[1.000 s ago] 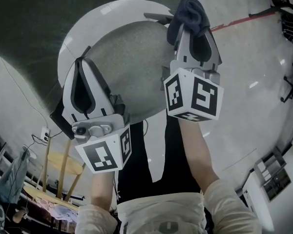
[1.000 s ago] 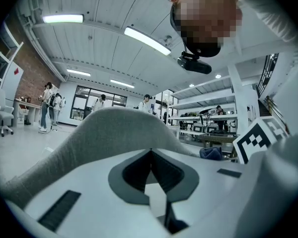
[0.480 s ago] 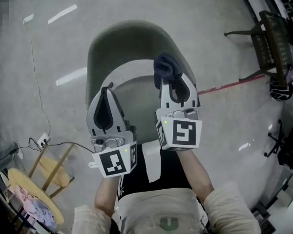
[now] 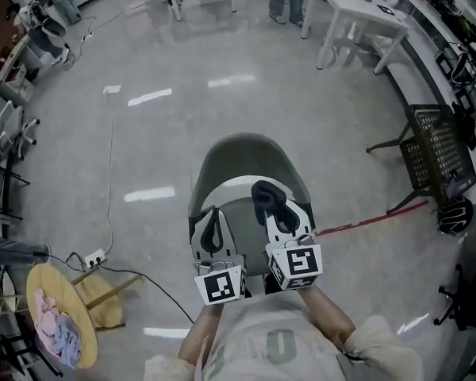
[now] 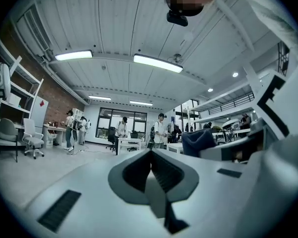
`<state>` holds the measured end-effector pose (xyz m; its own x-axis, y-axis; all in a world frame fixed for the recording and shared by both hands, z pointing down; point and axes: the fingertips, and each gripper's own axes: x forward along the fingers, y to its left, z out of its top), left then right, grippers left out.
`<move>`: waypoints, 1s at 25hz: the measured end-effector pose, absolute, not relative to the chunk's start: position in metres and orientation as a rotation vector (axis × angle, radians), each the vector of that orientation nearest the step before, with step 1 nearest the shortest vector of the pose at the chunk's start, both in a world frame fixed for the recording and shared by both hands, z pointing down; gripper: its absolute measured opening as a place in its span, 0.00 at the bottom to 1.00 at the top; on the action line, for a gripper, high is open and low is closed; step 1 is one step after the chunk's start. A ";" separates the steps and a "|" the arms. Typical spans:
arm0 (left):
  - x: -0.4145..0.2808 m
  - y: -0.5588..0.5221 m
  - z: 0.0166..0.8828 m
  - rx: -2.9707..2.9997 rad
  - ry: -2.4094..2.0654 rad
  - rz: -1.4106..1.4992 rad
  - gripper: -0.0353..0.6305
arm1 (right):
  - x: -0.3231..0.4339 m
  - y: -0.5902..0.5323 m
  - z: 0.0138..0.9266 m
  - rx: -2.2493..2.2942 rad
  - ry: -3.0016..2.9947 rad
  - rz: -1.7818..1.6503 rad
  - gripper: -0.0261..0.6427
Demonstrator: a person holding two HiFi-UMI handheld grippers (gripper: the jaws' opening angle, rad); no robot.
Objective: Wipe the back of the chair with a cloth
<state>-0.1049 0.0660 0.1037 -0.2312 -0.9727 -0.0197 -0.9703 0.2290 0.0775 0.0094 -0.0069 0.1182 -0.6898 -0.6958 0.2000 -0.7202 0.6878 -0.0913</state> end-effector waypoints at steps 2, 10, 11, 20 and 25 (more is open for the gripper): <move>-0.103 0.074 0.093 1.933 -2.464 -0.145 0.08 | 0.009 0.001 0.112 1.090 -2.770 0.171 0.13; -0.110 0.085 0.066 1.913 -2.518 -0.238 0.08 | 0.011 0.019 0.109 1.010 -2.793 0.140 0.13; -0.111 0.084 0.062 1.926 -2.521 -0.238 0.08 | 0.010 0.020 0.107 1.004 -2.801 0.140 0.13; -0.105 0.071 0.045 2.016 -2.500 -0.234 0.08 | 0.003 0.016 0.100 1.011 -2.819 0.141 0.13; -0.112 0.066 0.048 2.031 -2.483 -0.225 0.08 | -0.002 0.014 0.103 1.030 -2.804 0.149 0.13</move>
